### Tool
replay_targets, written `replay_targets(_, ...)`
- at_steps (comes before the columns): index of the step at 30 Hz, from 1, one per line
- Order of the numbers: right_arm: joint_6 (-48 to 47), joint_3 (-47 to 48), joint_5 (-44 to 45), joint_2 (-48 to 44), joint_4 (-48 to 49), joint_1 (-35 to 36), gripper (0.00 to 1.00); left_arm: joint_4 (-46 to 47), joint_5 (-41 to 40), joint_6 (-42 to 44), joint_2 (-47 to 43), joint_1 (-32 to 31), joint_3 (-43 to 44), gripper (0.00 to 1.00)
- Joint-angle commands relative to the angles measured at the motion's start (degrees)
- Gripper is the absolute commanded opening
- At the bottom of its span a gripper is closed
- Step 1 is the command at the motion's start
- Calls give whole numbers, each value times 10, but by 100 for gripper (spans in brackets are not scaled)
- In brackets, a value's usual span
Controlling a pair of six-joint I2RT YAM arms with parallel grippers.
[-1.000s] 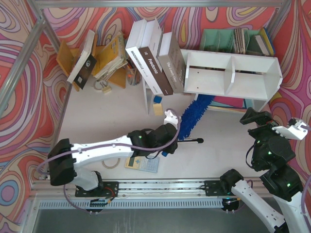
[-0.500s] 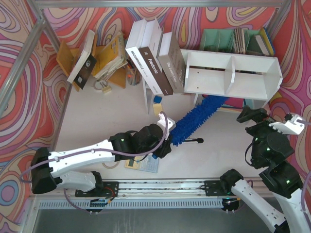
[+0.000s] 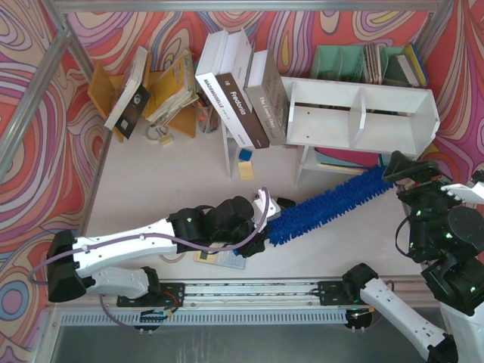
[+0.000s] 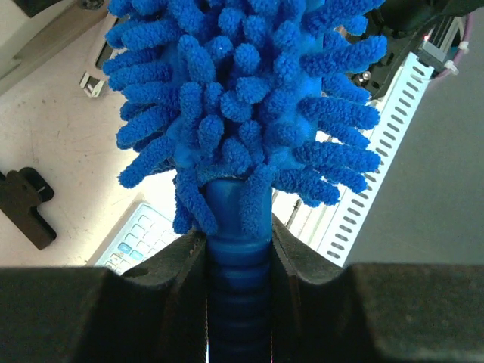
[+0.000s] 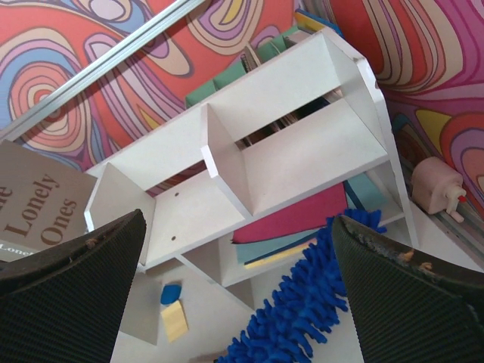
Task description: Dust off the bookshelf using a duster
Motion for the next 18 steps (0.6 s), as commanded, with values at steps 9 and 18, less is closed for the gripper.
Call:
replay_targets(9,-23,39,-12,19,-5,2,99,34,46,99,69,-12,153,0)
replay_targets(18,-13,35,-19,16,-8,2,99,17,50,153,178,8,275,0)
